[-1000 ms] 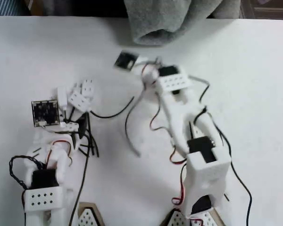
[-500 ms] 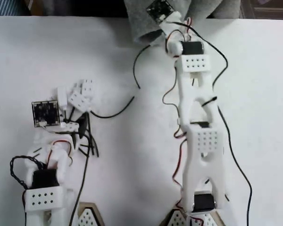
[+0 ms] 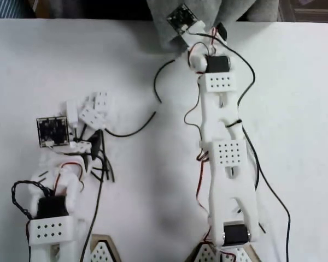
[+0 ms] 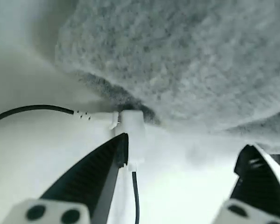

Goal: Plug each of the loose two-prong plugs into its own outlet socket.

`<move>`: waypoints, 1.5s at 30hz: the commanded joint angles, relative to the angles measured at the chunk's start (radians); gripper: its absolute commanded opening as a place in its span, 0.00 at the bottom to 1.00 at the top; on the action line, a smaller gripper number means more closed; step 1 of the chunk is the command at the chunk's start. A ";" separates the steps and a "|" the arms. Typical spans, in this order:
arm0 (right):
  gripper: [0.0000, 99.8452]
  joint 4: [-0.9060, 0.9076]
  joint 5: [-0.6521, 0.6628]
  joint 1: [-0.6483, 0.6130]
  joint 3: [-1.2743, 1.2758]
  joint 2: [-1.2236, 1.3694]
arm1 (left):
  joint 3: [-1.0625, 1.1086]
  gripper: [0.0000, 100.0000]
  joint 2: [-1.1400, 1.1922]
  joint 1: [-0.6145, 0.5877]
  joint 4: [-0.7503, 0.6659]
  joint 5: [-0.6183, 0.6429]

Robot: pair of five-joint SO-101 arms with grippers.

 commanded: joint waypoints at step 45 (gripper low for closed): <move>0.34 0.274 -0.586 0.360 1.909 -1.730 | 0.014 0.29 -0.016 0.033 -0.023 -0.044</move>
